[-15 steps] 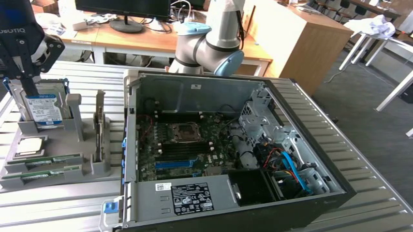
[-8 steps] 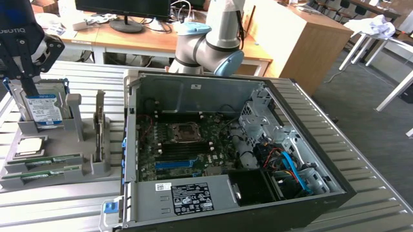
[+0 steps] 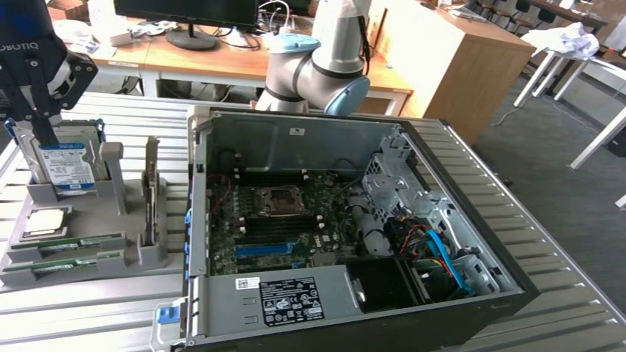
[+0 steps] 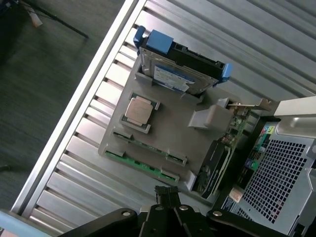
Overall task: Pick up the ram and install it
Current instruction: 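Pick up the ram and move it above insertion slot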
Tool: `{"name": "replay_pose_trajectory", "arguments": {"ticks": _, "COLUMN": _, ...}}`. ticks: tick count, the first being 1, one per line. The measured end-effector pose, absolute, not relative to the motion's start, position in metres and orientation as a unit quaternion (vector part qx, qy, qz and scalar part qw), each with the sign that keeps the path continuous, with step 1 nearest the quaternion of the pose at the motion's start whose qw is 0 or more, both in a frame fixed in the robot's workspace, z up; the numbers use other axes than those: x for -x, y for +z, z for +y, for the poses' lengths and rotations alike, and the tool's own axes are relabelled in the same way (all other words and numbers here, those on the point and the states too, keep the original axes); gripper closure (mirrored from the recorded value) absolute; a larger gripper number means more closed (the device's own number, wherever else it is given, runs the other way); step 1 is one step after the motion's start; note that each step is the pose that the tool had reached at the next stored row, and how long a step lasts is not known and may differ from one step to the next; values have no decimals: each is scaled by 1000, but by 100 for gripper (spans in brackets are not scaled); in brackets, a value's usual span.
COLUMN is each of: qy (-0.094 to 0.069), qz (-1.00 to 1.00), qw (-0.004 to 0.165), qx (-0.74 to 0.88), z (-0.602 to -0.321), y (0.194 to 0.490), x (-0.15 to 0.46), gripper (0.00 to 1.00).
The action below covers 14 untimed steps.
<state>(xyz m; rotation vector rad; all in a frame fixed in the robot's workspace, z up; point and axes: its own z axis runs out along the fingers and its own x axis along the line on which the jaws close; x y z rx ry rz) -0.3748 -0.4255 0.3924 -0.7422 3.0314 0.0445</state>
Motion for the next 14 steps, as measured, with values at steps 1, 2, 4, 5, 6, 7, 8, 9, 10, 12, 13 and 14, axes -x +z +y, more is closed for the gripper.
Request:
{"name": "replay_pose_trajectory", "arguments": {"ticks": 1, "qy": 14, "qz": 971, "qw": 10, "qx": 239, "z": -425, "y": 392, "x": 375, "gripper": 90}}
{"name": "replay_pose_trajectory", "arguments": {"ticks": 2, "qy": 14, "qz": 970, "qw": 10, "qx": 241, "z": -425, "y": 392, "x": 375, "gripper": 90}}
{"name": "replay_pose_trajectory", "arguments": {"ticks": 4, "qy": 14, "qz": 970, "qw": 10, "qx": 244, "z": -425, "y": 392, "x": 375, "gripper": 90}}
{"name": "replay_pose_trajectory", "arguments": {"ticks": 5, "qy": 14, "qz": 969, "qw": 10, "qx": 246, "z": -425, "y": 392, "x": 375, "gripper": 90}}
{"name": "replay_pose_trajectory", "arguments": {"ticks": 6, "qy": 14, "qz": 969, "qw": 10, "qx": 248, "z": -425, "y": 392, "x": 375, "gripper": 90}}
{"name": "replay_pose_trajectory", "arguments": {"ticks": 7, "qy": 14, "qz": 968, "qw": 10, "qx": 249, "z": -425, "y": 392, "x": 375, "gripper": 90}}
{"name": "replay_pose_trajectory", "arguments": {"ticks": 8, "qy": 14, "qz": 968, "qw": 10, "qx": 251, "z": -425, "y": 392, "x": 375, "gripper": 90}}
{"name": "replay_pose_trajectory", "arguments": {"ticks": 9, "qy": 13, "qz": 967, "qw": 10, "qx": 253, "z": -425, "y": 392, "x": 375, "gripper": 90}}
{"name": "replay_pose_trajectory", "arguments": {"ticks": 10, "qy": 13, "qz": 967, "qw": 10, "qx": 254, "z": -425, "y": 392, "x": 375, "gripper": 90}}
{"name": "replay_pose_trajectory", "arguments": {"ticks": 12, "qy": 13, "qz": 966, "qw": 9, "qx": 257, "z": -425, "y": 392, "x": 375, "gripper": 90}}
{"name": "replay_pose_trajectory", "arguments": {"ticks": 13, "qy": 13, "qz": 966, "qw": 9, "qx": 259, "z": -425, "y": 392, "x": 375, "gripper": 90}}
{"name": "replay_pose_trajectory", "arguments": {"ticks": 14, "qy": 13, "qz": 965, "qw": 9, "qx": 261, "z": -425, "y": 392, "x": 375, "gripper": 90}}
